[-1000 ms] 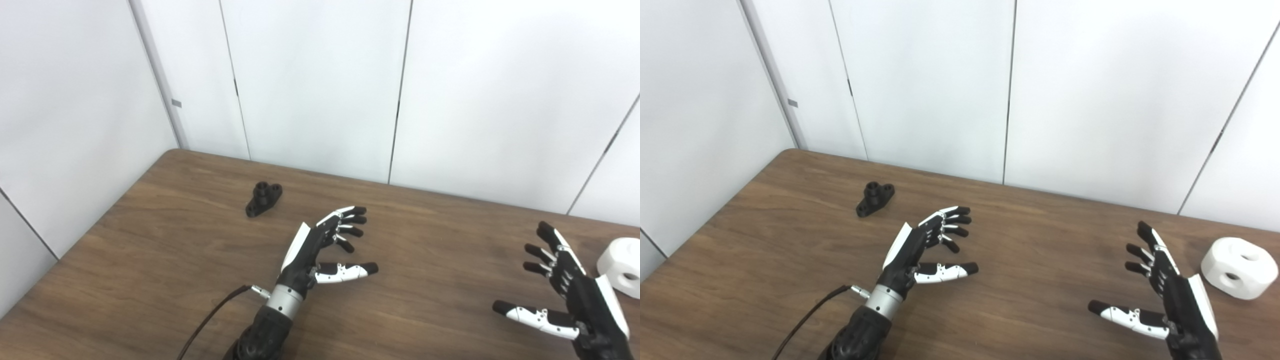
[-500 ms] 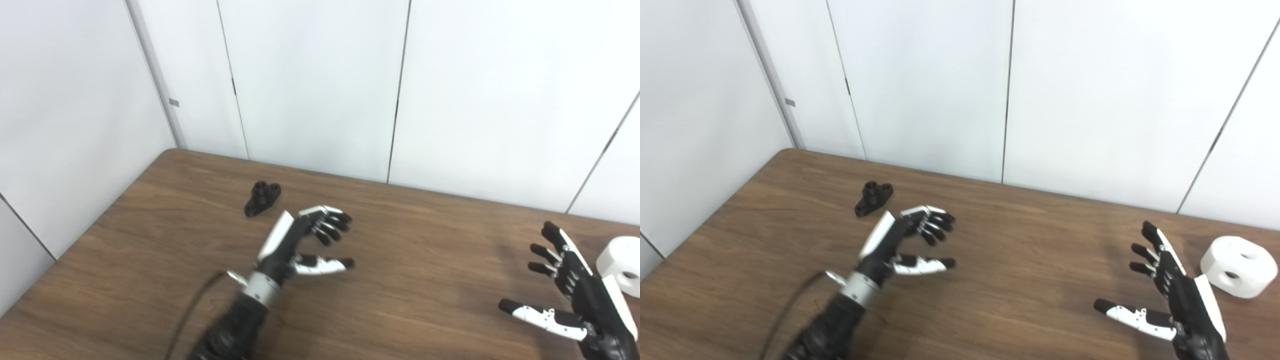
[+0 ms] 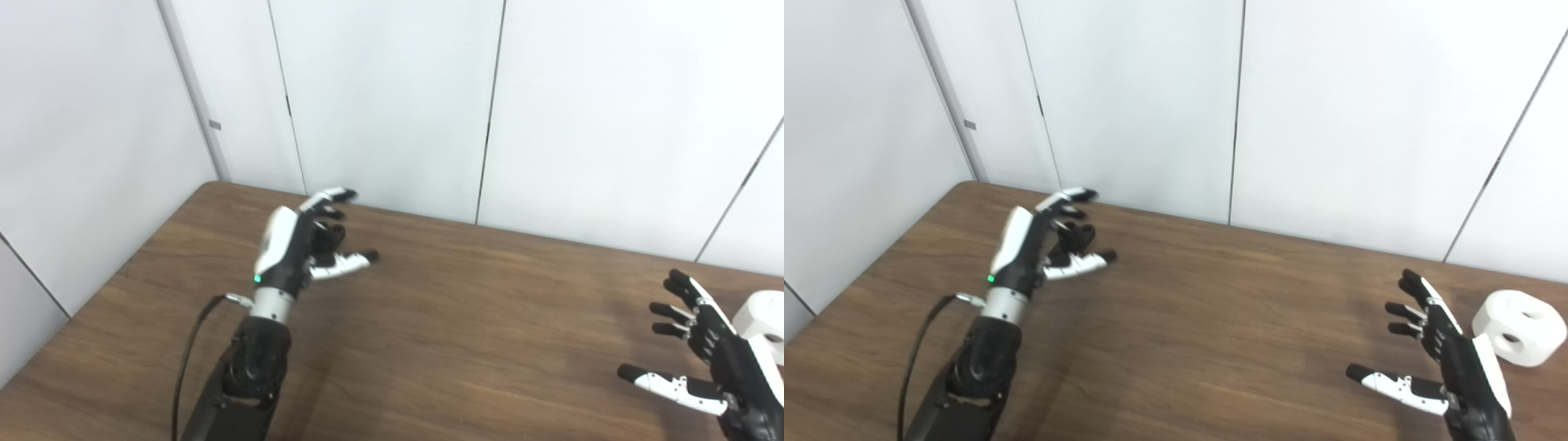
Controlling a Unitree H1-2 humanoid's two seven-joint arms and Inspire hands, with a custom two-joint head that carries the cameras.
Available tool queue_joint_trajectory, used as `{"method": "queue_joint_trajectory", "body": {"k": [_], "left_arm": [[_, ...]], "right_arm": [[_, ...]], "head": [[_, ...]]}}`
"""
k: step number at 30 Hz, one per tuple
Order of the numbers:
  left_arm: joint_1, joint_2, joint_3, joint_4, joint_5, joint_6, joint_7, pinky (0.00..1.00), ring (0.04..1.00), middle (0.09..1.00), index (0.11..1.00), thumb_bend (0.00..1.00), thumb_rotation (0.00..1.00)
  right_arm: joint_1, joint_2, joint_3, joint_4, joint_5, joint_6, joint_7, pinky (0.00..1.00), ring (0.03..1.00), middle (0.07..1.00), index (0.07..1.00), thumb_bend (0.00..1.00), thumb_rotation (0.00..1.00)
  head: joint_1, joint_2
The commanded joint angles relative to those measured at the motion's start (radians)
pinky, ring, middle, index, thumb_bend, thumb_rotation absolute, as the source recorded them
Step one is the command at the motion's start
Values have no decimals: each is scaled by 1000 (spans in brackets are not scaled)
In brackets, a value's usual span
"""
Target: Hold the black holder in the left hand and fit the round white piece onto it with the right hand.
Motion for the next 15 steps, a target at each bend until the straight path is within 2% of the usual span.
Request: {"method": "queue_joint_trajectory", "body": {"k": [1, 4, 7, 8, 11, 13, 15], "left_arm": [[-42, 39, 19, 2, 59, -17, 74, 538, 706, 764, 747, 803, 98], [-45, 52, 24, 19, 130, -11, 141, 598, 724, 762, 742, 795, 92], [-51, 61, 26, 56, 162, -32, 213, 623, 744, 775, 739, 815, 86], [-53, 65, 23, 64, 190, -17, 231, 649, 761, 781, 739, 818, 109], [-57, 59, 15, 66, 270, 91, 235, 732, 864, 855, 758, 847, 232], [-61, 53, 10, 65, 299, 154, 224, 805, 954, 922, 778, 912, 281], [-69, 47, -4, 86, 321, 206, 223, 834, 984, 966, 791, 961, 304]], "right_arm": [[-30, -12, -10, -35, 1, -16, -10, 729, 804, 912, 908, 713, 0], [-29, -13, -10, -40, 0, -13, -10, 725, 803, 910, 907, 713, 0], [-29, -12, -9, -49, -3, -2, -10, 725, 804, 912, 910, 704, 0], [-29, -11, -9, -53, -3, 2, -9, 727, 806, 914, 911, 702, 0], [-28, -11, -10, -62, 1, 10, -7, 729, 808, 915, 913, 697, 0], [-27, -12, -11, -65, 5, 12, -6, 725, 807, 913, 916, 686, 0], [-25, -13, -10, -70, 7, 15, -4, 717, 806, 916, 918, 677, 0]], "head": [[0, 1], [1, 5], [-1, 6], [-1, 6], [-1, 7], [-2, 8], [-7, 10]]}}
